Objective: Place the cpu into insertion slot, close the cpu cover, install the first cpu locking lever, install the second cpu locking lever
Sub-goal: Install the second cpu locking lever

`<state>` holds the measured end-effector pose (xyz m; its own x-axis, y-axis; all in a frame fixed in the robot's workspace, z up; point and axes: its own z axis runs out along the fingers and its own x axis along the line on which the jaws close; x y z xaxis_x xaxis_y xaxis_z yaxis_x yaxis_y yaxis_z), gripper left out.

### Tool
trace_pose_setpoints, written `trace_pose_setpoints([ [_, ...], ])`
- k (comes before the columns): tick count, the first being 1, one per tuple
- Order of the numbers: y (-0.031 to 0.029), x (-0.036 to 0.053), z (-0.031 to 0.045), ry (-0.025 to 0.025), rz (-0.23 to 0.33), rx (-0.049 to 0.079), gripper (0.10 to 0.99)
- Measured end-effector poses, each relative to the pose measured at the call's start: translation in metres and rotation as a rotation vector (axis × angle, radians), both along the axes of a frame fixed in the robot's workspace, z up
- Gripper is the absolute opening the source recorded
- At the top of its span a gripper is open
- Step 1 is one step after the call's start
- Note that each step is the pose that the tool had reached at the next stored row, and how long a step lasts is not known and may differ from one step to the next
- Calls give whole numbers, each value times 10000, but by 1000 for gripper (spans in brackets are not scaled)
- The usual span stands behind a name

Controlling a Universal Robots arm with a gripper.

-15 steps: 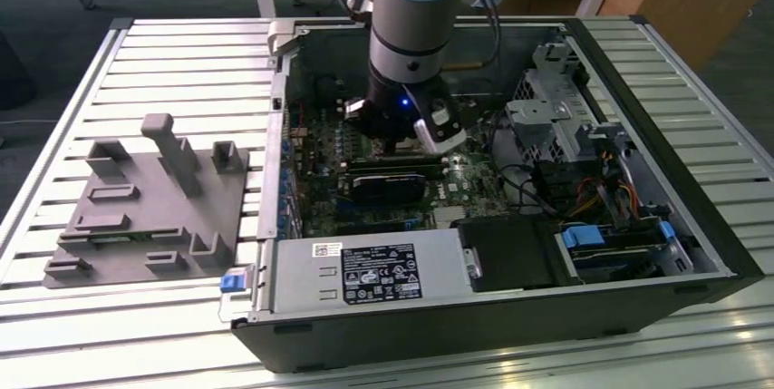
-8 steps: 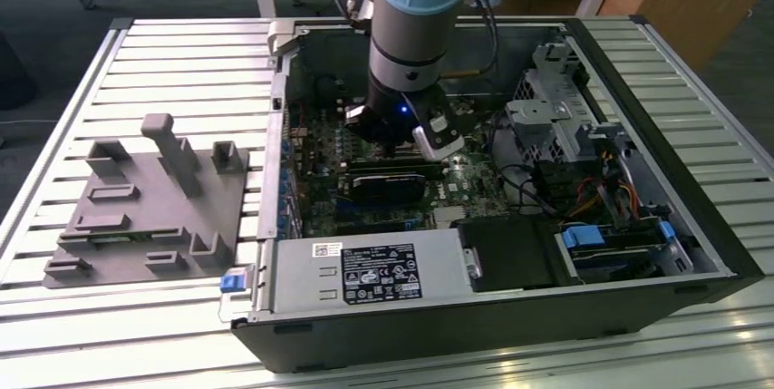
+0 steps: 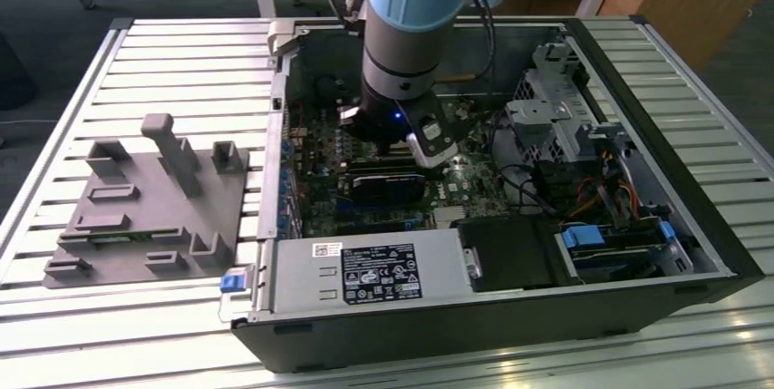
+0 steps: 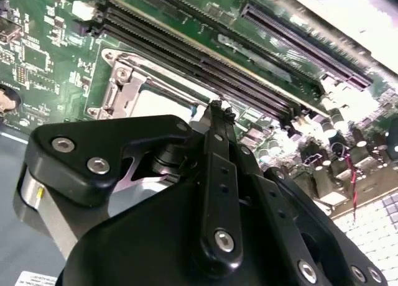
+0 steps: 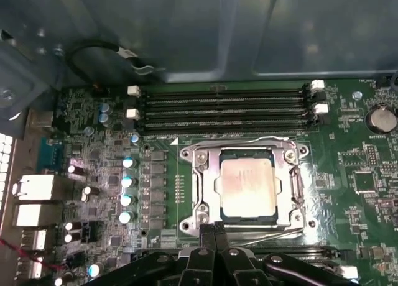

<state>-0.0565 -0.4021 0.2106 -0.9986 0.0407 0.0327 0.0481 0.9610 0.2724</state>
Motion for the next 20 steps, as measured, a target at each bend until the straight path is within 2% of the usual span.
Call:
trace_pose_setpoints([
  [10, -16, 2, -6, 1, 0, 0, 106],
  [16, -17, 36, -7, 2, -1, 0, 106],
  [20, -25, 76, -7, 20, -1, -1, 106],
])
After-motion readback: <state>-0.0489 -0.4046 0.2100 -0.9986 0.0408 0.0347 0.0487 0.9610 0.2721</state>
